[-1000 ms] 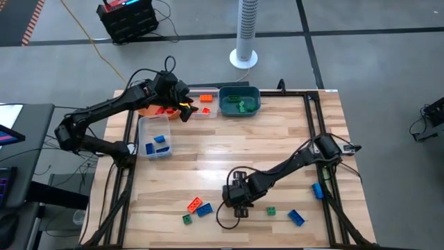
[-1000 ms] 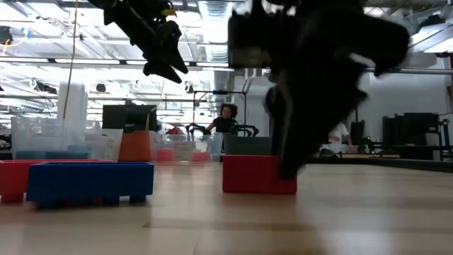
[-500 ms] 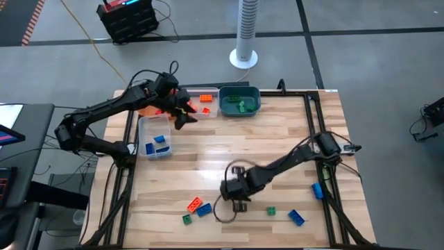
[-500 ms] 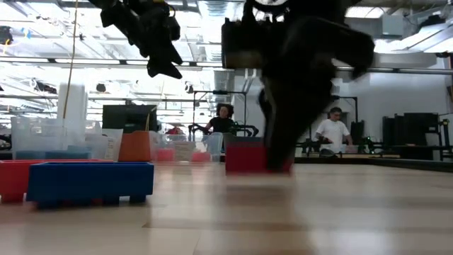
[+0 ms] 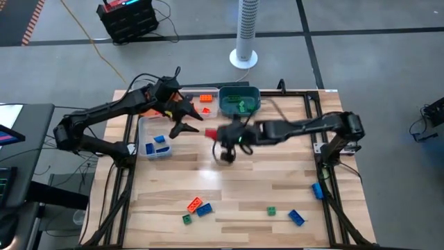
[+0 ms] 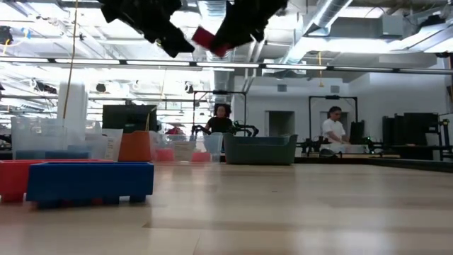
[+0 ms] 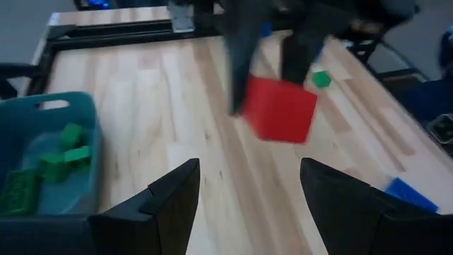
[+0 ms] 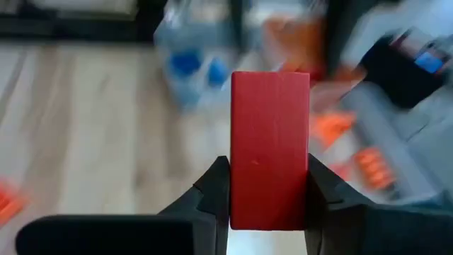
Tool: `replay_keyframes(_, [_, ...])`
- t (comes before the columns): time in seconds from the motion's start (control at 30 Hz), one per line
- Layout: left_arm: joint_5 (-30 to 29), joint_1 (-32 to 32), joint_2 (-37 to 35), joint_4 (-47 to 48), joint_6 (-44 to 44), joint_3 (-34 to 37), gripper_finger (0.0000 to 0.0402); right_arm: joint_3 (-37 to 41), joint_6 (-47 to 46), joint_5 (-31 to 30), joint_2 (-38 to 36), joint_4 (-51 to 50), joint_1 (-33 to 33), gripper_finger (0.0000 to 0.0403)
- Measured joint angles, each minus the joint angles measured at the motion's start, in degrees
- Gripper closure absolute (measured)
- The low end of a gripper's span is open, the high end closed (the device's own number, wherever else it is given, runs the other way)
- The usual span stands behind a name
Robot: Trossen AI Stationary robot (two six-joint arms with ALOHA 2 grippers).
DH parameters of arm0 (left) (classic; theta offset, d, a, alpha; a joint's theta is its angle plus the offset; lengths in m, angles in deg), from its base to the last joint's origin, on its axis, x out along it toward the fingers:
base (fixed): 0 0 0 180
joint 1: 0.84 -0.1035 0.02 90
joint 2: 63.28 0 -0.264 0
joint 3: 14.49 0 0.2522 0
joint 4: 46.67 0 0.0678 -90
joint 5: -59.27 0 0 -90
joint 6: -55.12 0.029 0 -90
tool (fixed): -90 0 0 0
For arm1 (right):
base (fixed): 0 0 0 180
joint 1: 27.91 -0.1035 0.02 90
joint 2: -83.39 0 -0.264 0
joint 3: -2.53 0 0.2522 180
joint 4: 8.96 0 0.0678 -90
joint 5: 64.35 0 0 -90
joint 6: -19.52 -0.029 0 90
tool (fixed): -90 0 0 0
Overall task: Sort blocks
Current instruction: Put the red block into the orange bin
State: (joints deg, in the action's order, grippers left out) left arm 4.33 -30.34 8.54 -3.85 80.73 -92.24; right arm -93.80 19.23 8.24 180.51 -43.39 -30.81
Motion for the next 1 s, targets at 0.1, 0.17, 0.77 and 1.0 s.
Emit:
replay_keyframes(0.1, [-4.43, 1.54, 0.21, -2.14, -1.69, 0.00, 0.0164, 0.00, 5.17, -0.15, -2.32, 4.22, 2.94, 0.0294])
replay_keyframes(0.17, [-6.87, 2.52, 0.24, -4.40, -3.27, 0.00, 0.0164, -0.07, 8.44, 0.03, -3.28, 6.23, 4.32, 0.0295])
replay_keyframes(0.77, [-12.79, 4.32, 0.24, -20.56, -9.02, 0.08, 0.0164, -1.60, 25.87, 9.24, -3.68, 7.79, 9.97, 0.0294])
replay_keyframes(1.0, [-15.81, 5.48, 0.17, -23.90, -1.90, 0.02, 0.0175, -1.61, 26.26, 10.26, -3.96, 8.37, 10.24, 0.0294])
